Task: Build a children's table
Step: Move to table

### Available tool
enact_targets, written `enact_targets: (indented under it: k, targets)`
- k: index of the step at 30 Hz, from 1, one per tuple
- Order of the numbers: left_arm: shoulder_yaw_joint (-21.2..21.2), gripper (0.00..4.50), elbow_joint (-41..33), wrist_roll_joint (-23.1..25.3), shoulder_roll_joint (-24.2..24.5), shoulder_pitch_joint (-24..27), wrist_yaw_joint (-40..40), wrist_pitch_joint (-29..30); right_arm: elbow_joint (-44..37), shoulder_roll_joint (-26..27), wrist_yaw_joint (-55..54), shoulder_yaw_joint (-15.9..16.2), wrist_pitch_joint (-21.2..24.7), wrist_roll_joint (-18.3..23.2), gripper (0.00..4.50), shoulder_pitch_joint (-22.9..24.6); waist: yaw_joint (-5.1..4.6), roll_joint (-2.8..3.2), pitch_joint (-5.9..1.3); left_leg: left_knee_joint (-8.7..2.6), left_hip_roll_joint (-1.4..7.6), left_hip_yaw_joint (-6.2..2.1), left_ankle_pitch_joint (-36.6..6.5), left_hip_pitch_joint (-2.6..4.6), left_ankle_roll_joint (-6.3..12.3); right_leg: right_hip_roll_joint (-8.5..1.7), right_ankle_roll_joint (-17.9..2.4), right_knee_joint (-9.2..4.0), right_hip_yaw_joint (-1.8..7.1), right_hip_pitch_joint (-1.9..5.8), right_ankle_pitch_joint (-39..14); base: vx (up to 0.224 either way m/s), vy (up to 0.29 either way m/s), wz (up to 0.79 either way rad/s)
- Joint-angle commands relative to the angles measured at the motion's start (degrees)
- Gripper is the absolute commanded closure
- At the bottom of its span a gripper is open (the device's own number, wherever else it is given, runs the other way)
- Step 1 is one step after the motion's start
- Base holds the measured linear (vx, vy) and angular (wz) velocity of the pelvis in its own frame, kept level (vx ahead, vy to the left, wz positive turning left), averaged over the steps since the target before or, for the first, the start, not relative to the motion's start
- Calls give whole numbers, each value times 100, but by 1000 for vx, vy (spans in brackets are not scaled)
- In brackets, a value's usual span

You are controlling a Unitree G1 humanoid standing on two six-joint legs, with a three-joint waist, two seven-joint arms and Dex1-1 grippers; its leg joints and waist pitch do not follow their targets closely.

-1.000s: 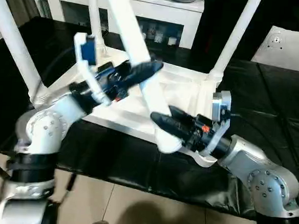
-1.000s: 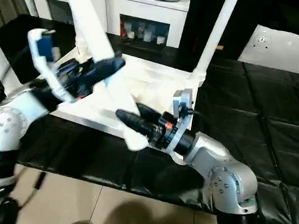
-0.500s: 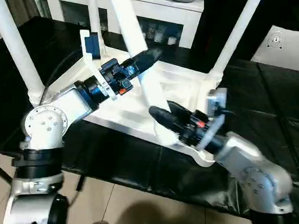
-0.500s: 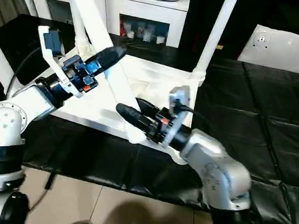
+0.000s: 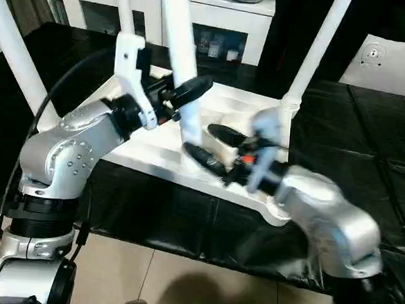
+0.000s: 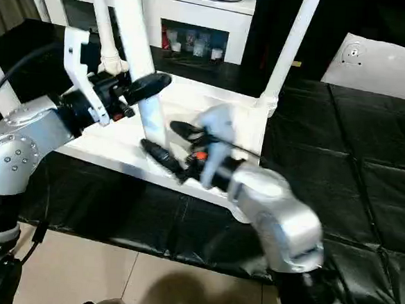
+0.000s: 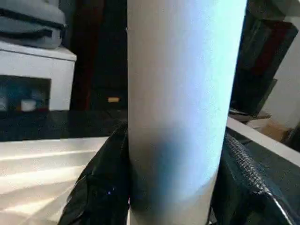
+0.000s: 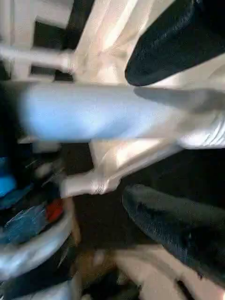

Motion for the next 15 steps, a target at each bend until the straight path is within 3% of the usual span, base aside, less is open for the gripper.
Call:
enact_targets:
  k: [1,7,15]
  targets:
    - [-134,241,-212,75,-53,-119,168,86,199,105,-273,74,14,-223,70,-81,-24,30,-386,-462,380,-95,-402,71,-327,-576,-1059,-358,334,225,-296,0,0,0]
    - [-232,241,-445,44,-203,-149,284,366,517,474,-682,34,36,-323,125,-181,-24,-2,-412,-448,369,-87,-178,46,-265,-559,-1073,-312,331,241,189,0,0,0]
    - [-349,241,-453,195,-142,-154,267,457,695,553,-700,17,-63,-462,189,-287,-22,19,-410,-446,363,-88,-156,44,-281,-540,-975,-300,328,240,278,0,0,0]
